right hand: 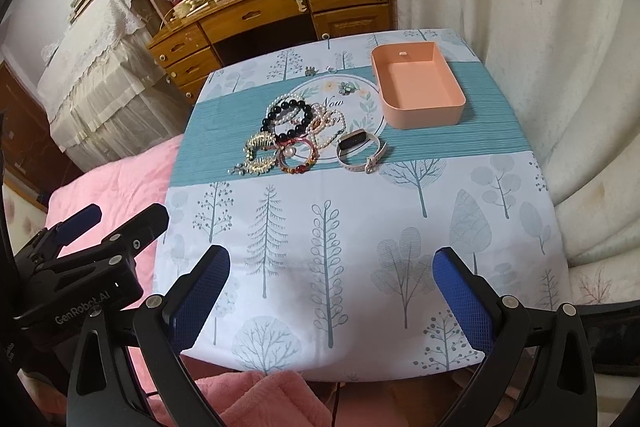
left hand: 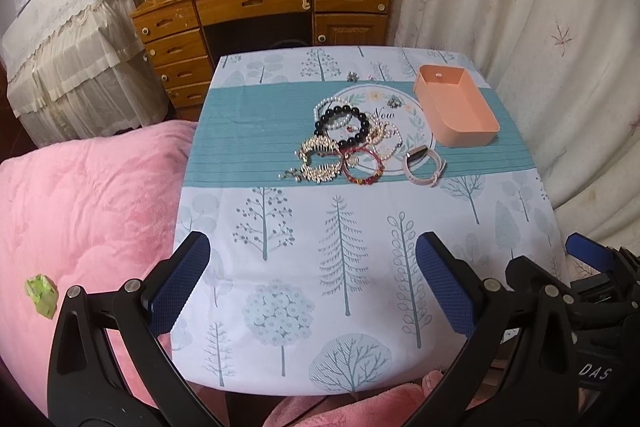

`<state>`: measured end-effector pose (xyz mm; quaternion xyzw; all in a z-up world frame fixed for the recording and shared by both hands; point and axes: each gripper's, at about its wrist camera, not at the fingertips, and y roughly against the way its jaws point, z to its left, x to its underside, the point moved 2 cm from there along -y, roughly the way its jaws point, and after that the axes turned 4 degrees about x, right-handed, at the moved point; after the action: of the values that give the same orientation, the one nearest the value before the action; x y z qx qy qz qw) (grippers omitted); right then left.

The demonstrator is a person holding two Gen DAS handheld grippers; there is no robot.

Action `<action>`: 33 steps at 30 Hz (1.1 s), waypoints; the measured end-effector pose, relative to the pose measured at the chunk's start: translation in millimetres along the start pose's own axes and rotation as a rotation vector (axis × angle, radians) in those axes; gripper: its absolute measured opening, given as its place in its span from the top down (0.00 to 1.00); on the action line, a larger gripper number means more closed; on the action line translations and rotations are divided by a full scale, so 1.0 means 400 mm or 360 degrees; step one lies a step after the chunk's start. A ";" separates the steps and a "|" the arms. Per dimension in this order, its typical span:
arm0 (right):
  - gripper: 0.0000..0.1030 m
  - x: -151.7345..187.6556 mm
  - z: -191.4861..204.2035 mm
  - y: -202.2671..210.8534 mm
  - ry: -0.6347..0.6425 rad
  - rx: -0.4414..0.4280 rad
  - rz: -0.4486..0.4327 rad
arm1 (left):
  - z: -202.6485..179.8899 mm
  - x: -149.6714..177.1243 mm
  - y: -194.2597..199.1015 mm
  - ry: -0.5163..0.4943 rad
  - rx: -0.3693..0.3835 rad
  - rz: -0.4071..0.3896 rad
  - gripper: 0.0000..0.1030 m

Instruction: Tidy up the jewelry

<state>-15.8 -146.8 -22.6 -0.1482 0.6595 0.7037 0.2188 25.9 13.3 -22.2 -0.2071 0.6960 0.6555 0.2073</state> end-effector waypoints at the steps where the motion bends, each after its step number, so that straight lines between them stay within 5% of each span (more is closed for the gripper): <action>1: 0.00 -0.001 -0.001 0.001 -0.0013 0.0000 -0.0005 | 0.002 -0.003 0.002 -0.0008 0.0001 -0.0004 0.01; 10: 0.00 -0.009 0.037 -0.001 -0.0058 0.0253 -0.0248 | 0.074 -0.038 -0.049 -0.0047 0.0212 0.0092 0.01; 14: 0.00 0.013 0.083 -0.009 0.0128 0.0459 -0.0397 | 0.096 -0.035 -0.107 -0.0148 0.0211 0.0211 0.01; 18: 0.00 0.032 0.136 -0.052 0.0356 0.0556 -0.0327 | 0.114 -0.036 -0.171 -0.0188 0.0250 0.0286 0.01; 25: 0.00 0.059 0.185 -0.184 0.0571 0.0478 -0.0198 | 0.099 -0.059 -0.286 -0.0385 0.0248 0.0187 0.01; 33: 0.00 -0.010 0.146 -0.381 0.0667 0.0359 -0.0130 | 0.054 -0.113 -0.478 -0.0677 0.0247 0.0131 0.04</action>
<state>69.0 -84.1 -147.2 -0.2921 0.7585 0.5700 0.1206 170.7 25.1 -156.1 -0.0193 0.6929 0.6368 0.3378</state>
